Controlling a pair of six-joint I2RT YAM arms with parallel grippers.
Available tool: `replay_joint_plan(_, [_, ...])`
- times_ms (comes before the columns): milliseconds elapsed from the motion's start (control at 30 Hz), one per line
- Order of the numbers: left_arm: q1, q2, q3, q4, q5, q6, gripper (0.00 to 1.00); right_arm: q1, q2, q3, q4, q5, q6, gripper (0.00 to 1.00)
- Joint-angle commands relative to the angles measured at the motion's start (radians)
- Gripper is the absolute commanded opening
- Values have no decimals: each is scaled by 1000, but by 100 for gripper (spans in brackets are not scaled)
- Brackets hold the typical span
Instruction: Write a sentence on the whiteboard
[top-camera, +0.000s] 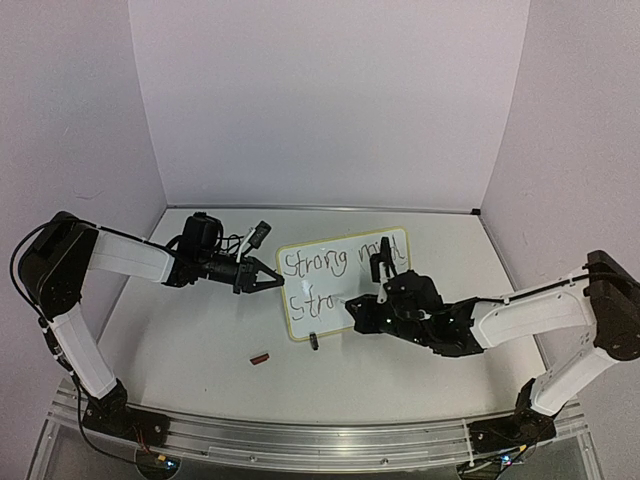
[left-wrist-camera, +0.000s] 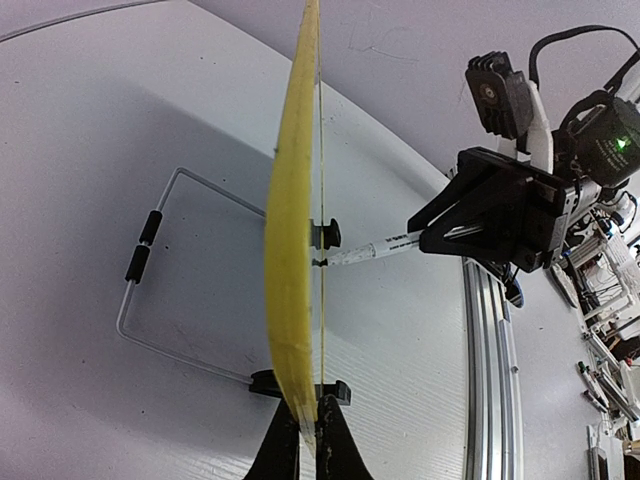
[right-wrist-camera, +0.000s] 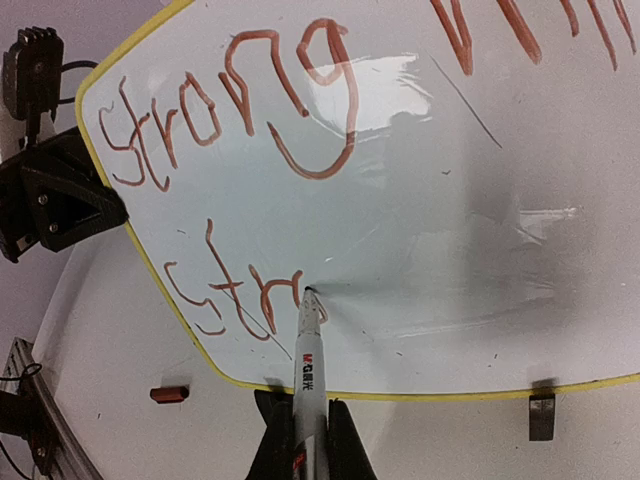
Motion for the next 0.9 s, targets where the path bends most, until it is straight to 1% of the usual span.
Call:
replay_joint_plan(0, [-7,-24,-18,-45,-29,46,0,-5,4,49,7,27,-26,0])
replay_joint_plan(133, [-7,-23,-19,-45,-30,47,0,-5,-1,42,8,16,-22,0])
replay_joint_plan(267, [-7,-22,-18,-45,-29,47,0,-4,-47,1,35,0,-20,0])
replay_joint_plan(433, [-7,-20,-18,-44,-29,46,0,-4,-88,-32,22,29,-17,0])
replay_joint_plan(667, [-7,-22,-18,-44,-29,46,0,-5,-64,-41,15,38,0,0])
replay_joint_plan(867, [-7,-25,-20,-44,-29,46,0,-6,-28,-16,15,36,-10,0])
